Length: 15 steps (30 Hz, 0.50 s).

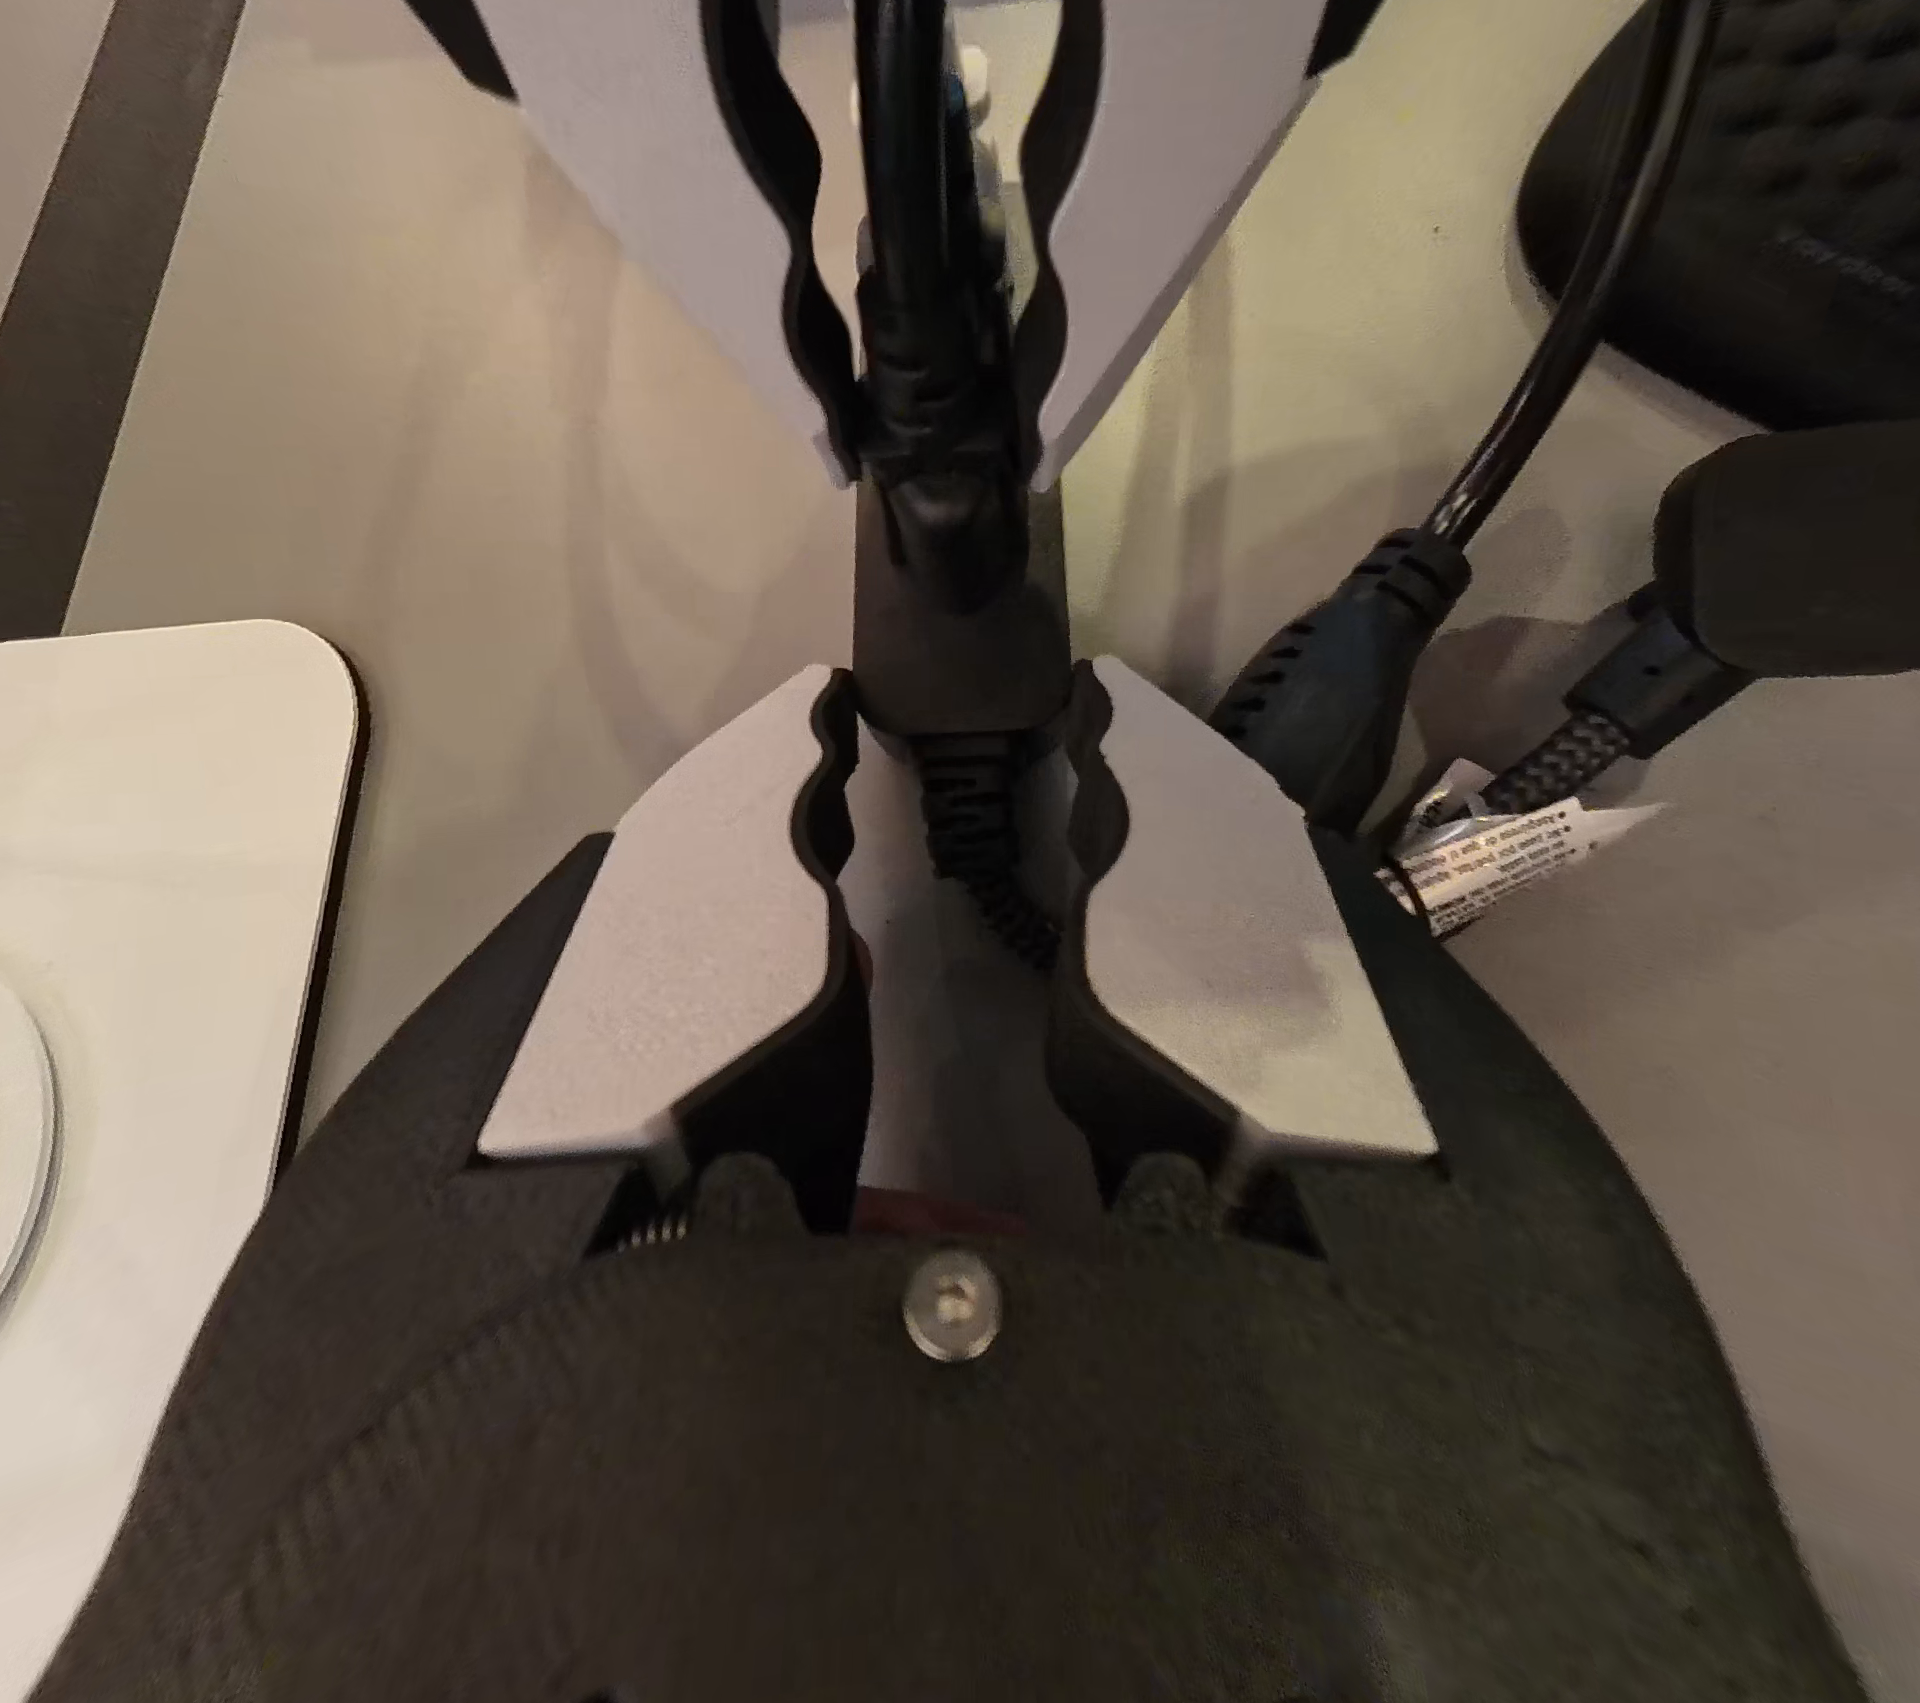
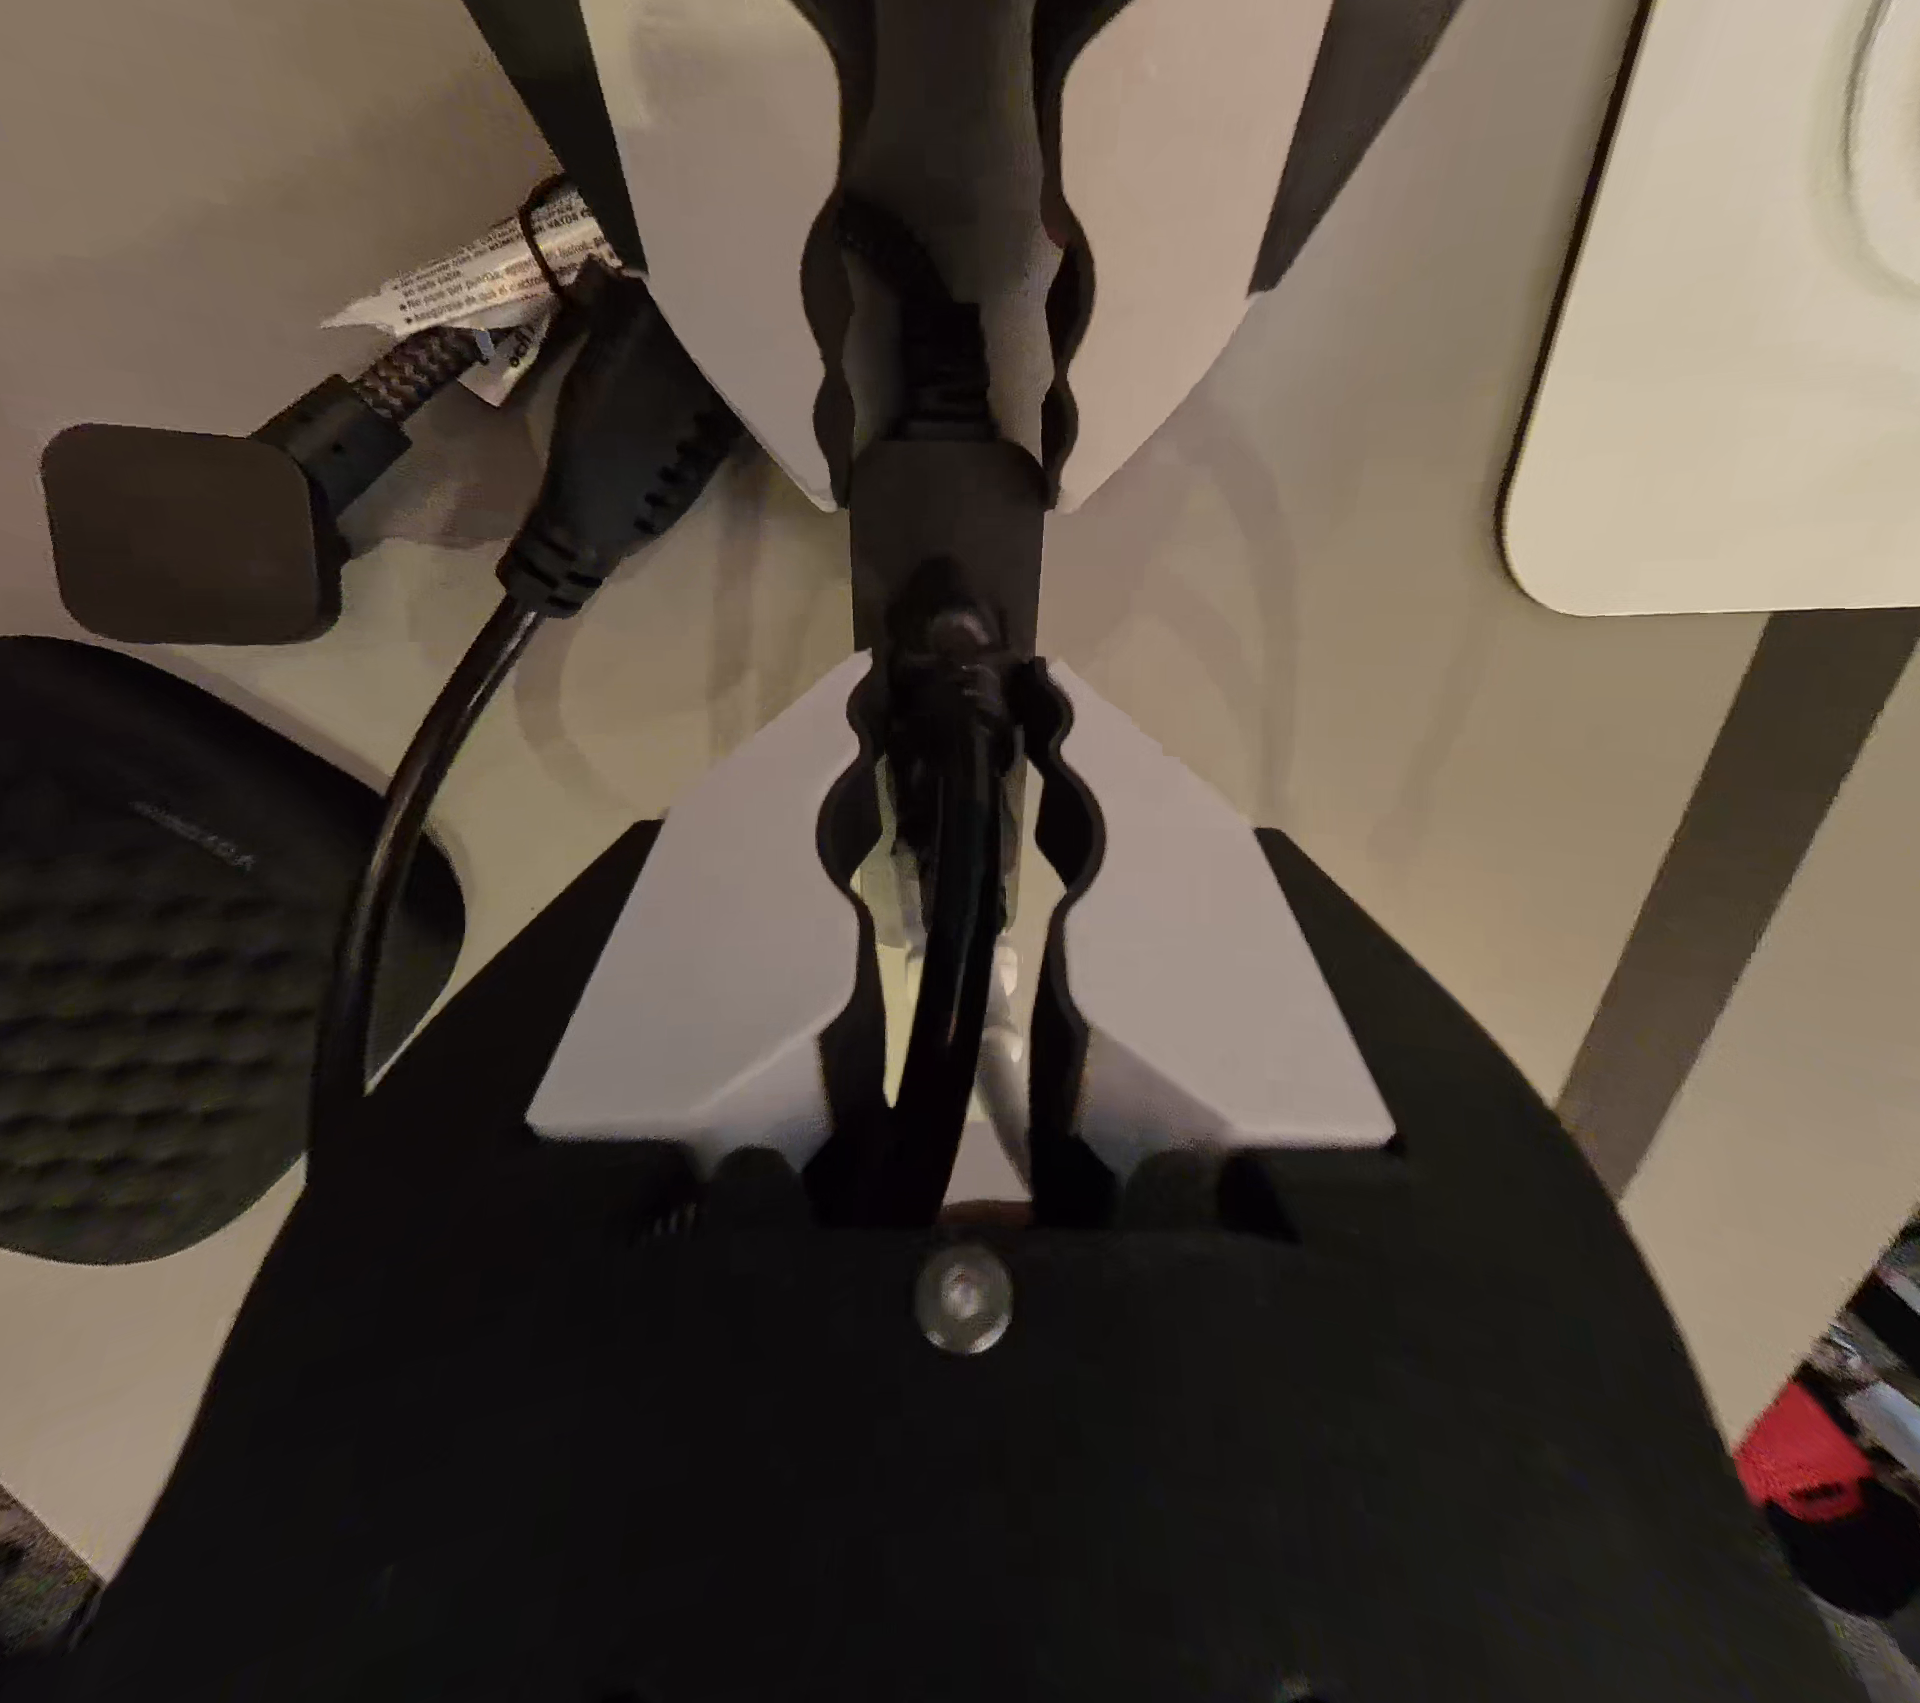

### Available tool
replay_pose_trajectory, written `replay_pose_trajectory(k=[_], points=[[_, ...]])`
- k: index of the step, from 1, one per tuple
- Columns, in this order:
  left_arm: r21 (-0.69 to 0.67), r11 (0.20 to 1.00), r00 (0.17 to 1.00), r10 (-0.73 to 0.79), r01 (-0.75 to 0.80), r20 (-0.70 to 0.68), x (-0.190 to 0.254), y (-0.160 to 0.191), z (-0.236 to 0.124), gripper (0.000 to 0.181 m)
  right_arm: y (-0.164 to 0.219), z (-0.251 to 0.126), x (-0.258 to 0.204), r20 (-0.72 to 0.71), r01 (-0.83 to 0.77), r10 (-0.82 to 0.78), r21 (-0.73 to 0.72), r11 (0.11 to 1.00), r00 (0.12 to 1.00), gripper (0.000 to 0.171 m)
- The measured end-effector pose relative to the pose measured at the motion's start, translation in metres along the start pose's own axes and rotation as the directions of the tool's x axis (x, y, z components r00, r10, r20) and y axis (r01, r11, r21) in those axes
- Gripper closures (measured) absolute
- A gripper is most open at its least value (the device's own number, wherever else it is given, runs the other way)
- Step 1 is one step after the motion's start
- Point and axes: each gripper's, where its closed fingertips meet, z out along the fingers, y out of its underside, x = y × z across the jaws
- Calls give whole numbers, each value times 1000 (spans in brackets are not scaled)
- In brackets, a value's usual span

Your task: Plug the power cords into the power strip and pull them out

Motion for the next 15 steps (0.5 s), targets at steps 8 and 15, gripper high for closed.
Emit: replay_pose_trajectory(k=[8, 15], points=[[4, 1000, 1000, 2, -2, -11, 0, 0, 0, 142, -13, -58, 26, -198, -15, 36, 110, 994, 980, 118], [4, 1000, 1000, -2, 2, -18, 0, -1, 0, 143, -4, -132, 7, -317, -55, 143, 270, 961, 938, 121]])
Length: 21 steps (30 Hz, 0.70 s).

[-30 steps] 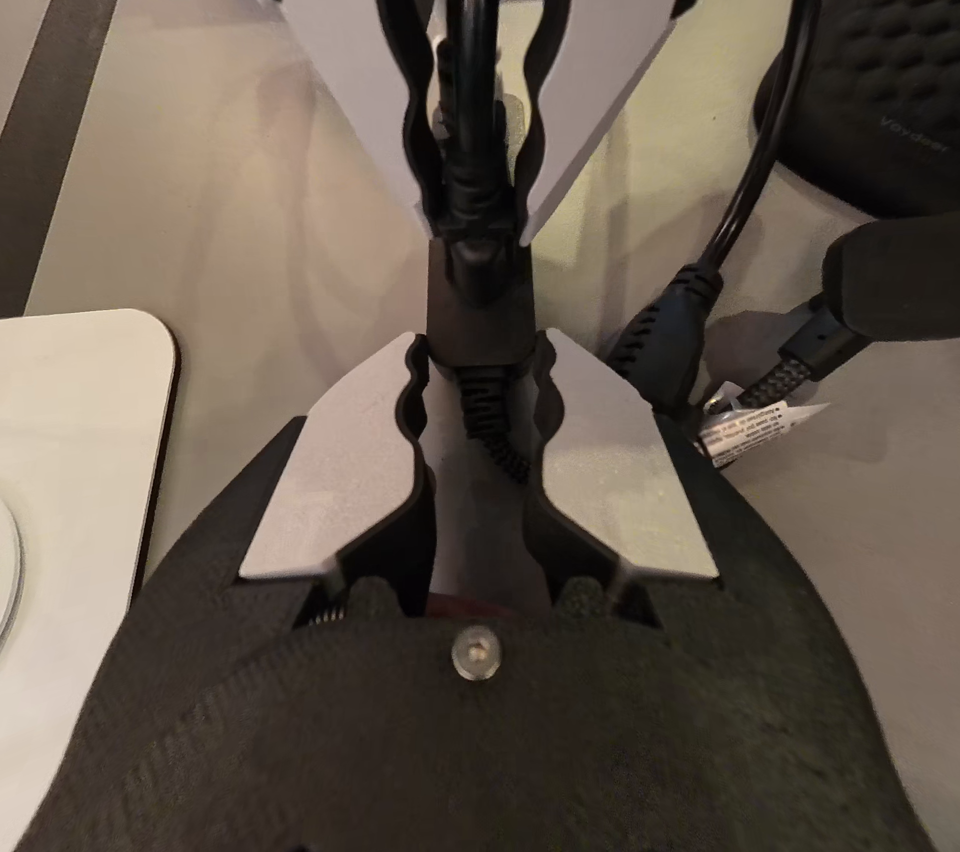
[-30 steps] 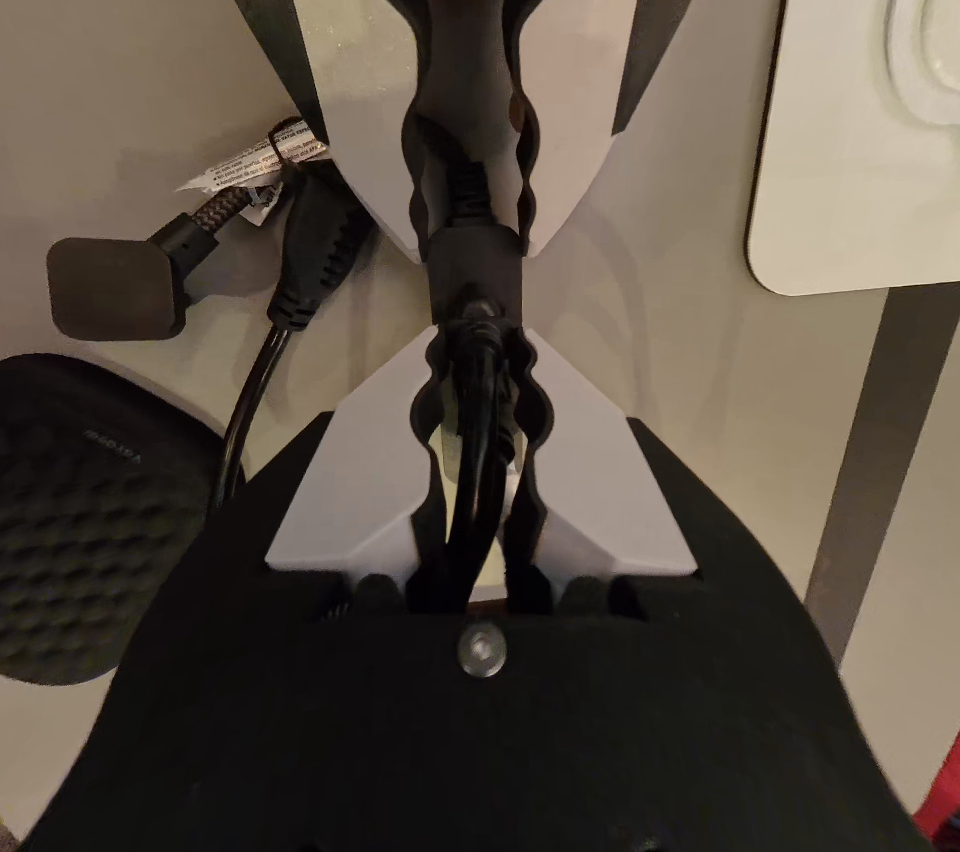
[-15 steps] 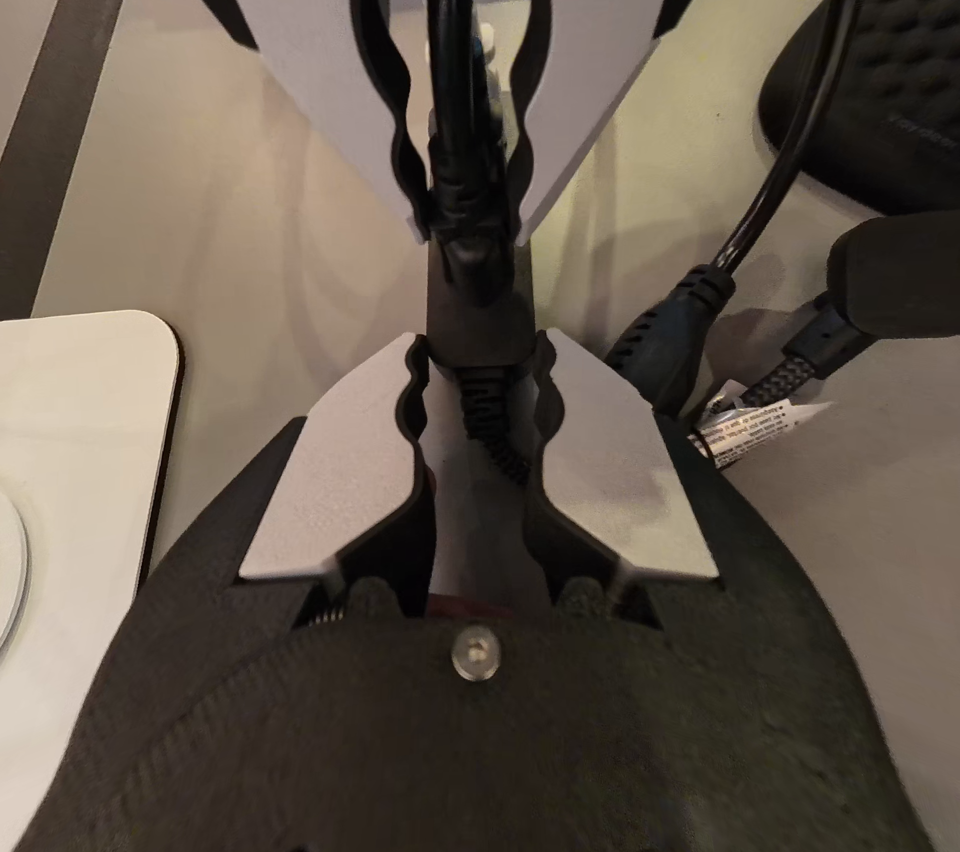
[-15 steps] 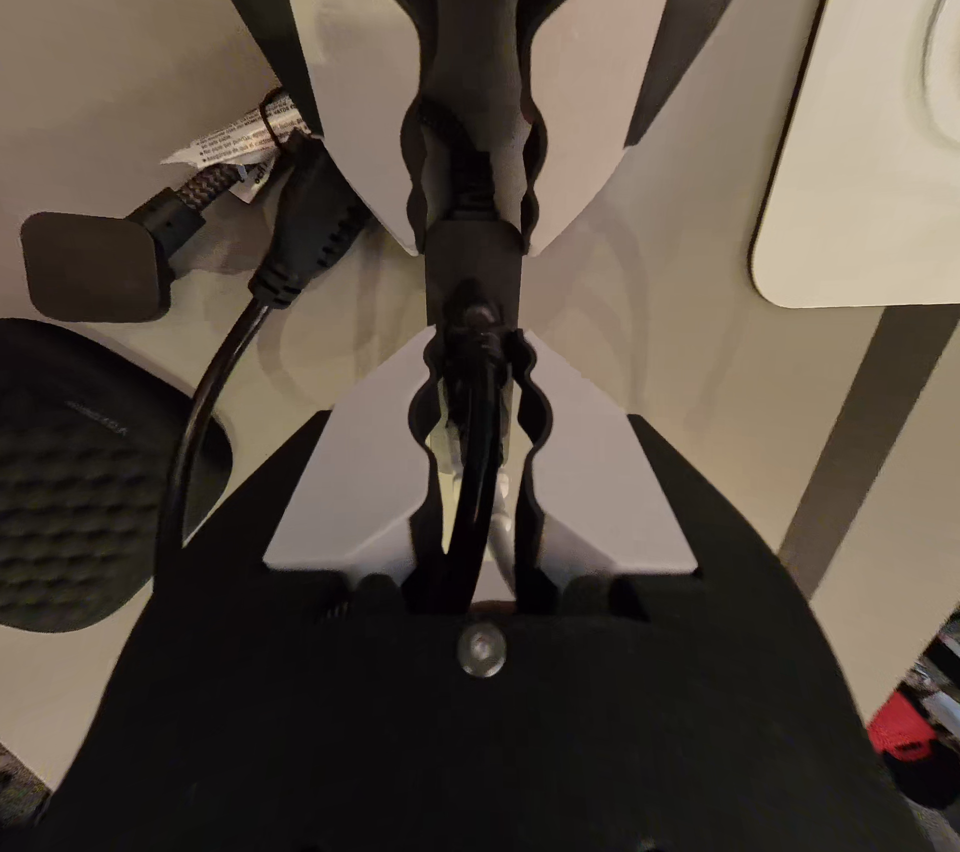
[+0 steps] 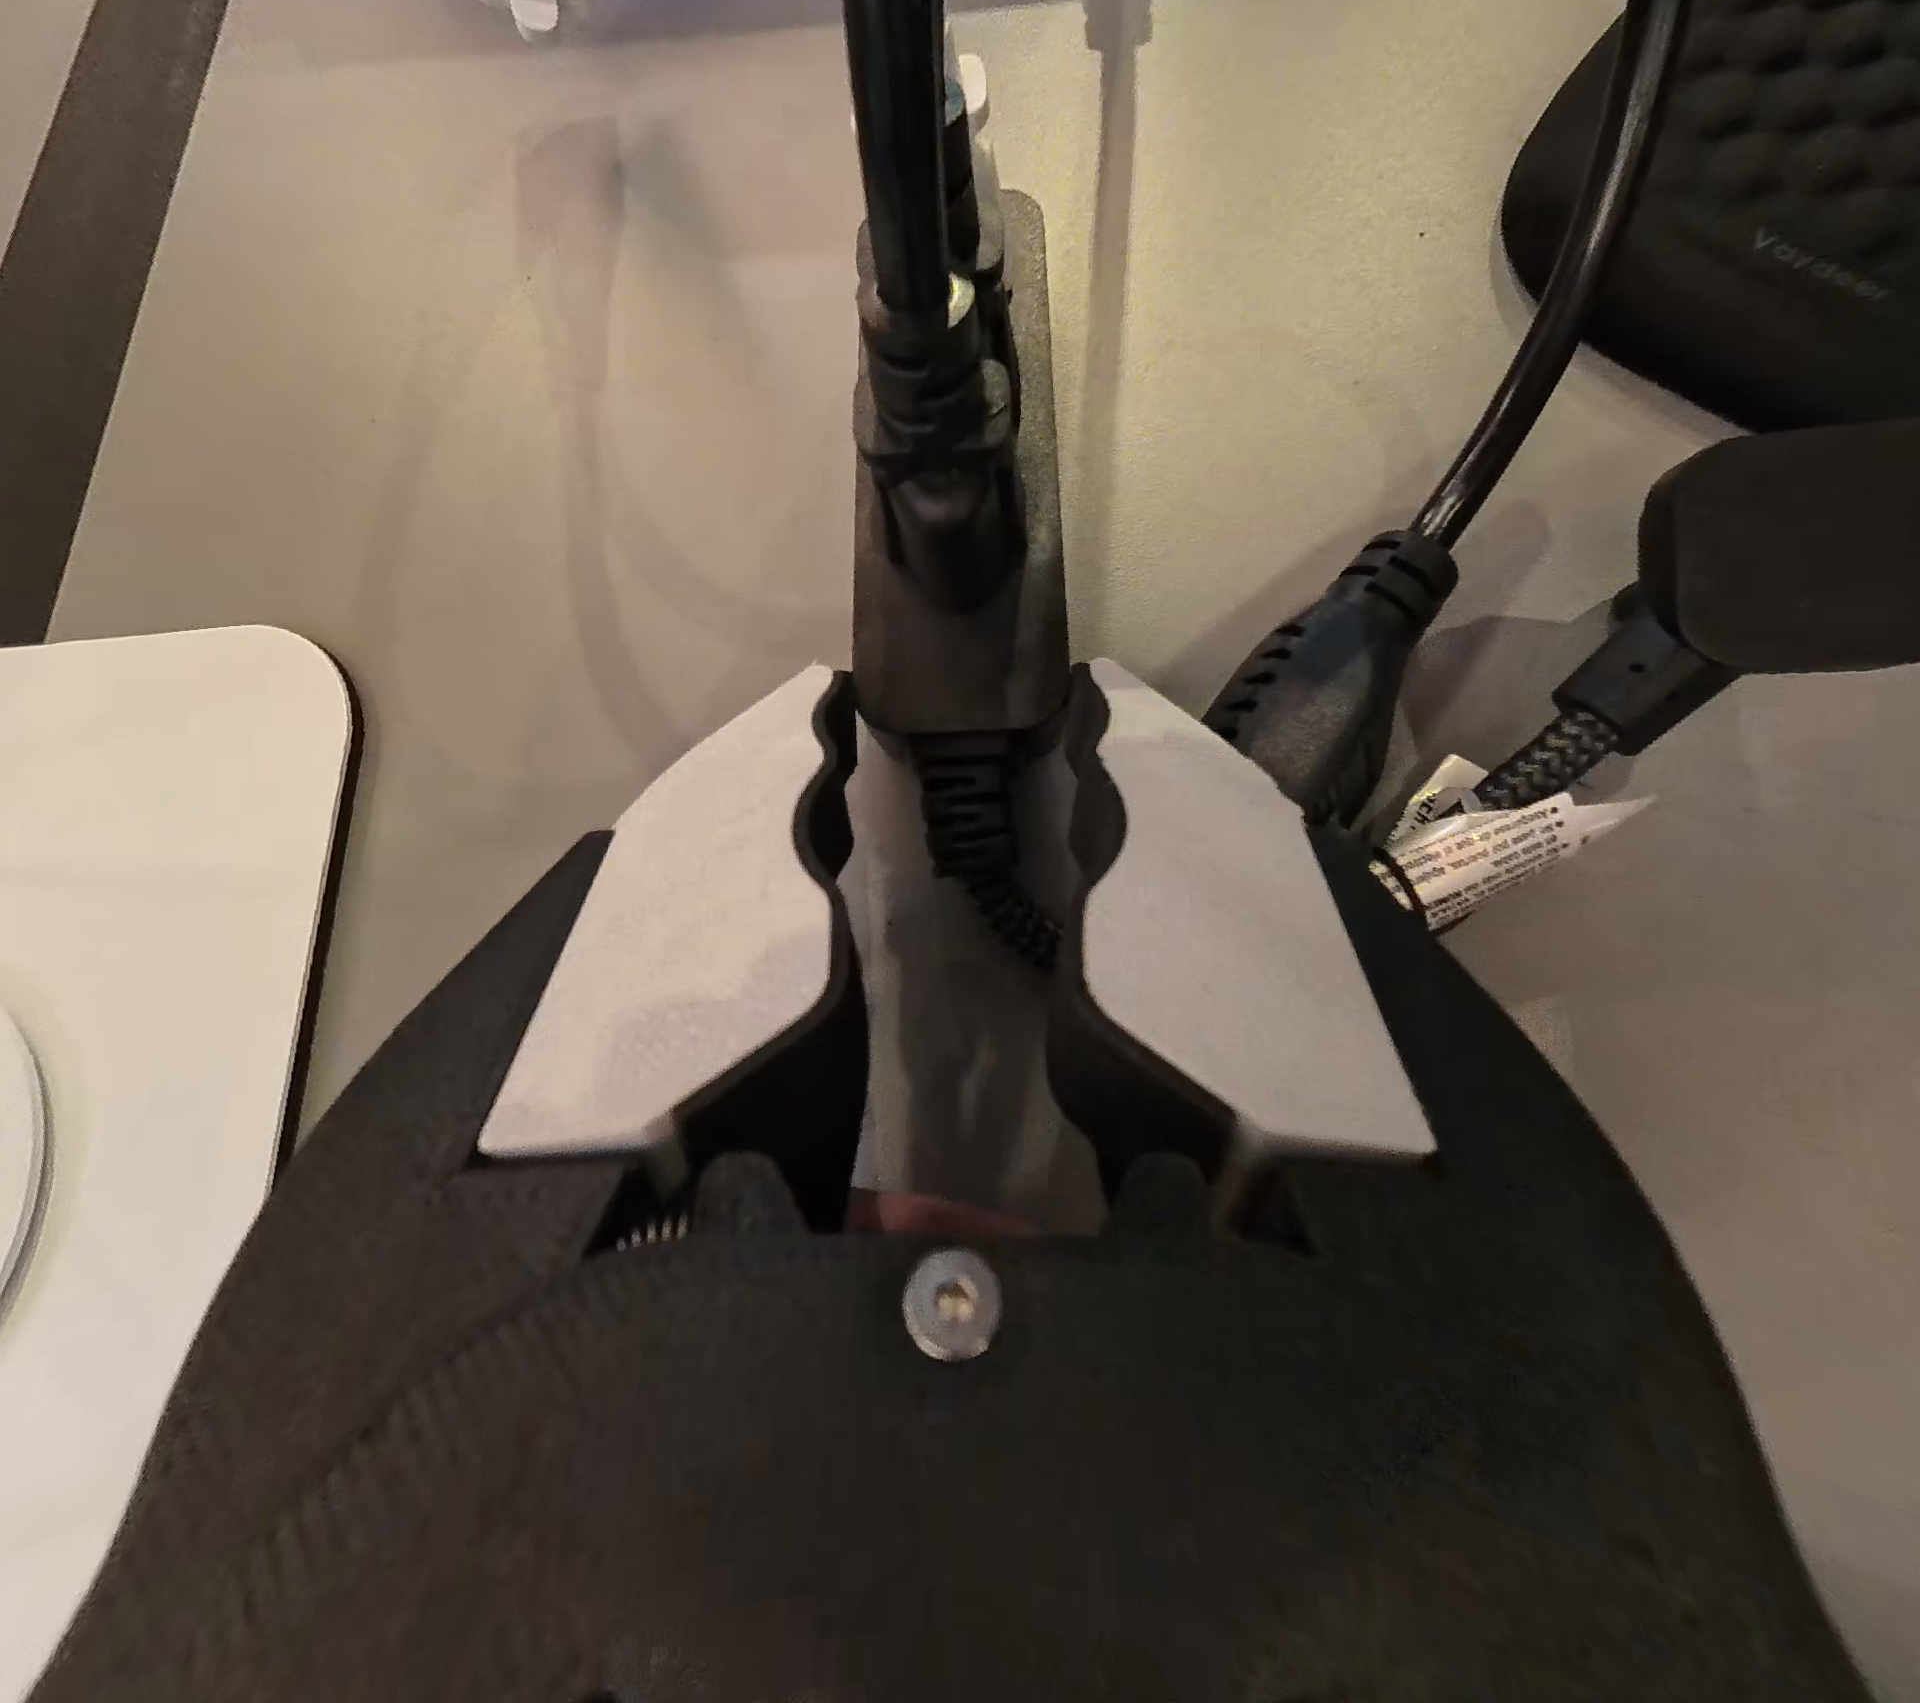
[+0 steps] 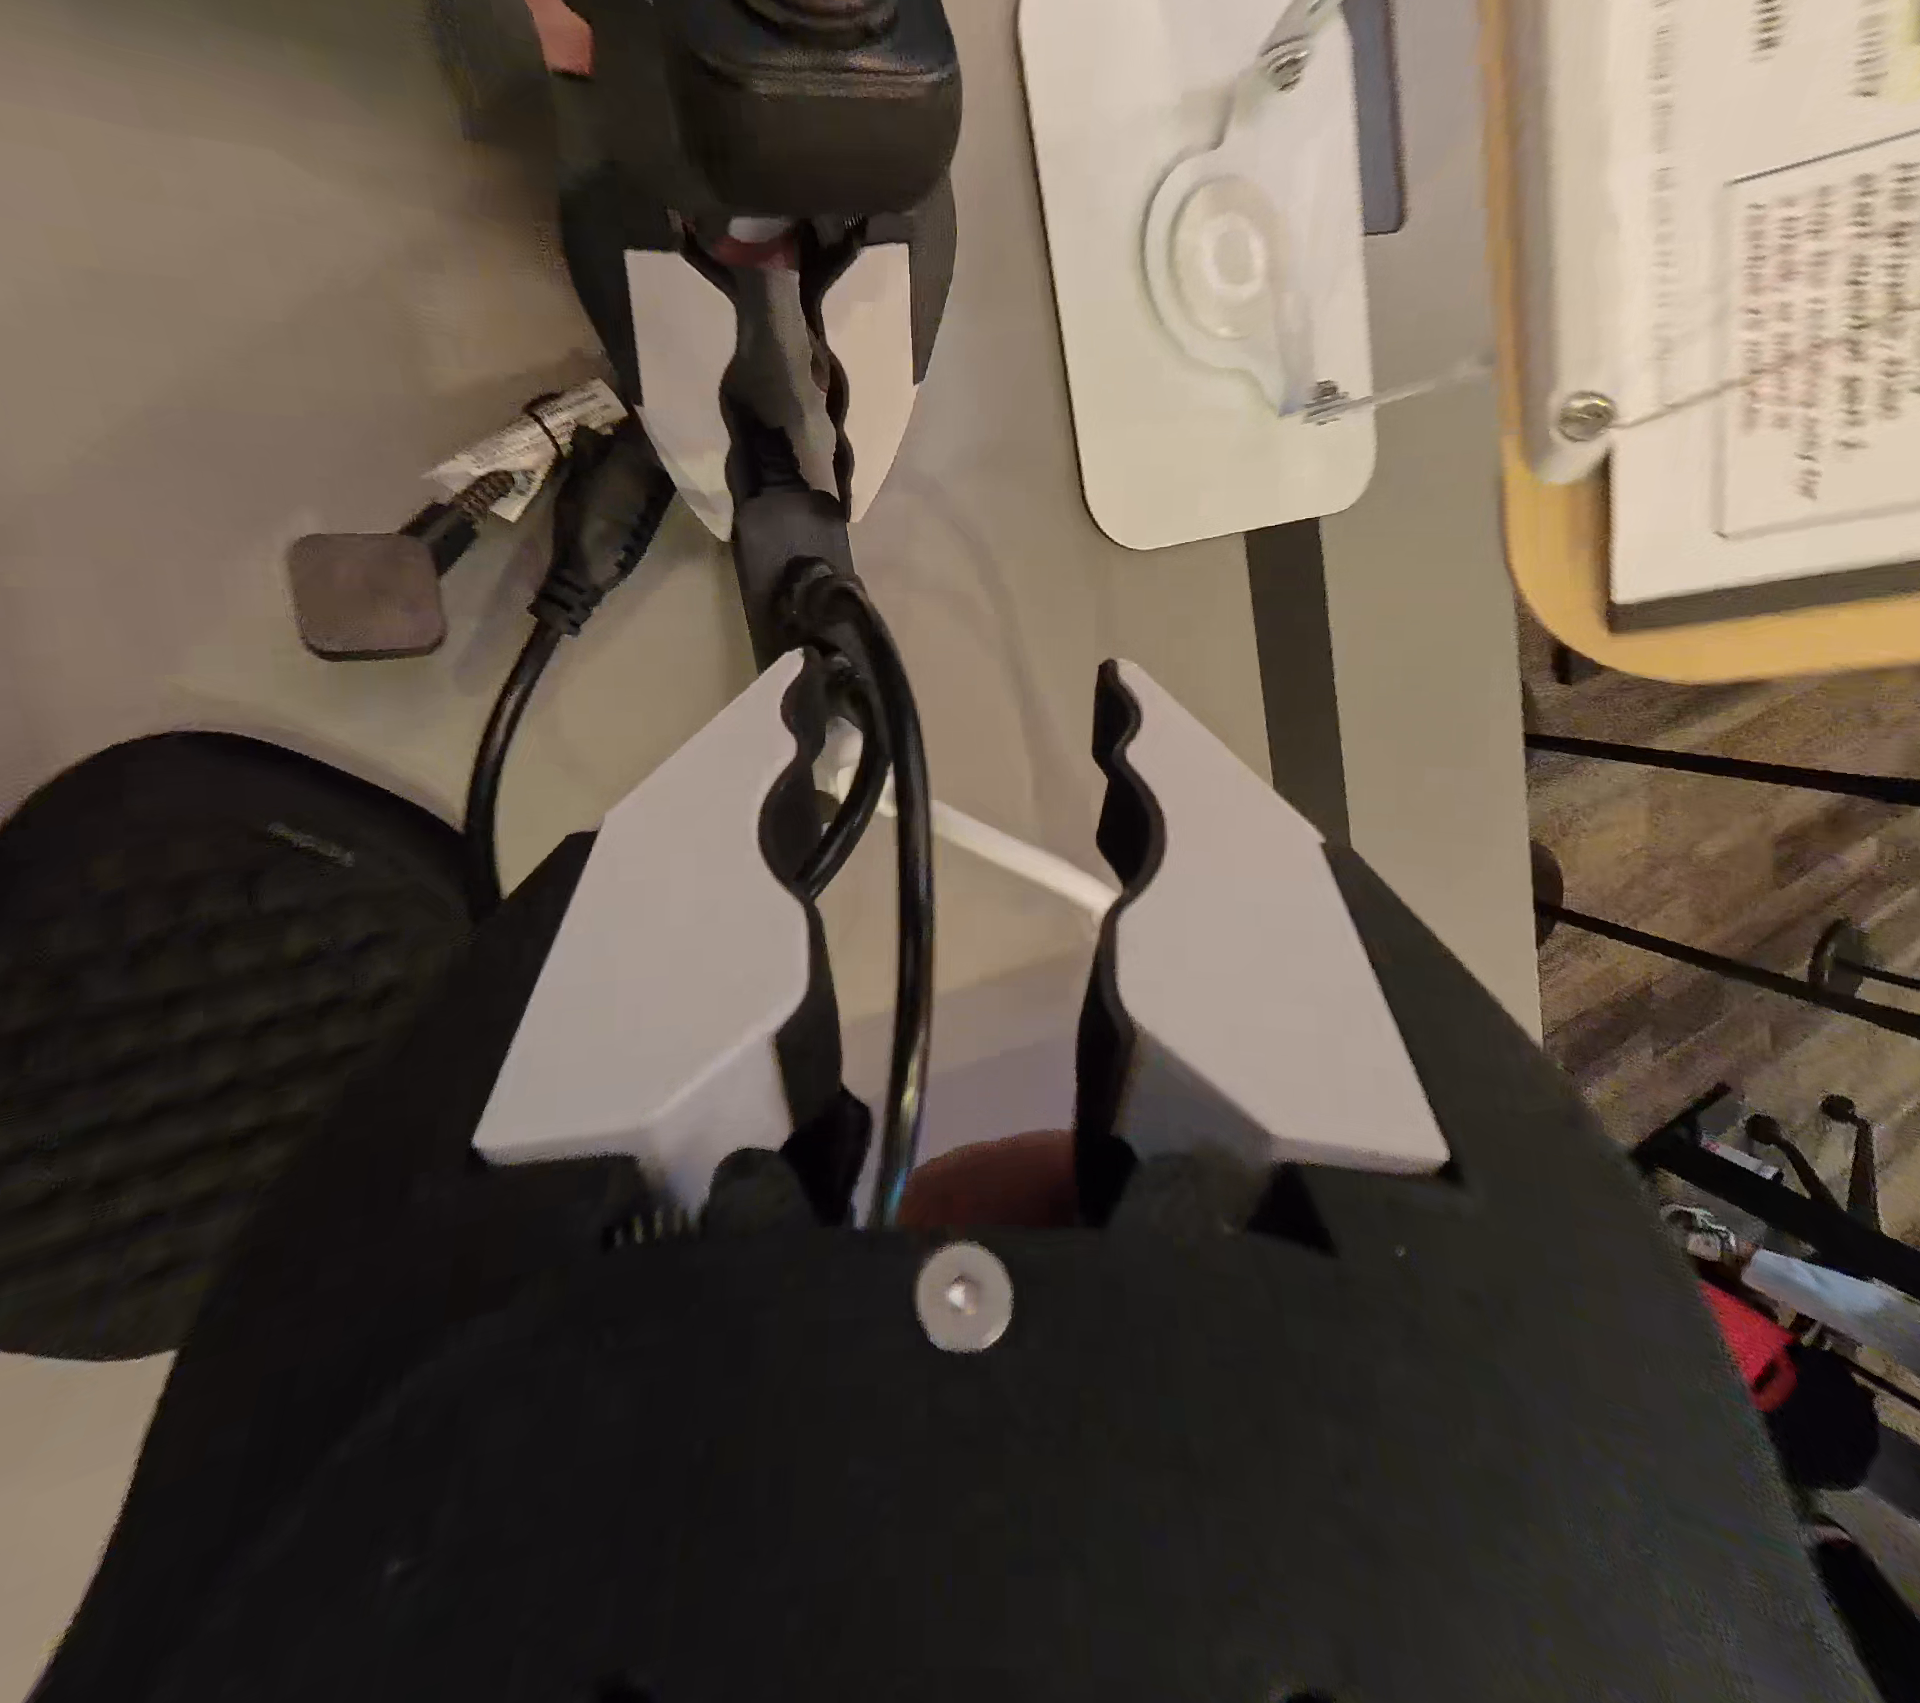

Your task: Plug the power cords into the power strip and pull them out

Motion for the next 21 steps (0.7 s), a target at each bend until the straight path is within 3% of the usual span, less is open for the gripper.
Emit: replay_pose_trajectory(k=[6, 14, 18, 21], points=[[-38, 999, 1000, 6, -6, -1, 0, 5, -1, 144, 3, -48, -42, -18, -93, 97, 170, 981, 995, 131], [16, 1000, 1000, -7, 7, 15, -5, -5, -16, 143, 23, -47, -95, 88, -234, 217, 305, 923, 972, 132], [35, 999, 998, 4, -6, 55, -10, -14, -26, 143, 9, -47, -109, 106, -228, 202, 422, 878, 974, 131], [89, 996, 993, 11, -22, 113, -18, -30, -38, 144, -19, -51, -94, 51, -194, 198, 538, 820, 979, 131]])
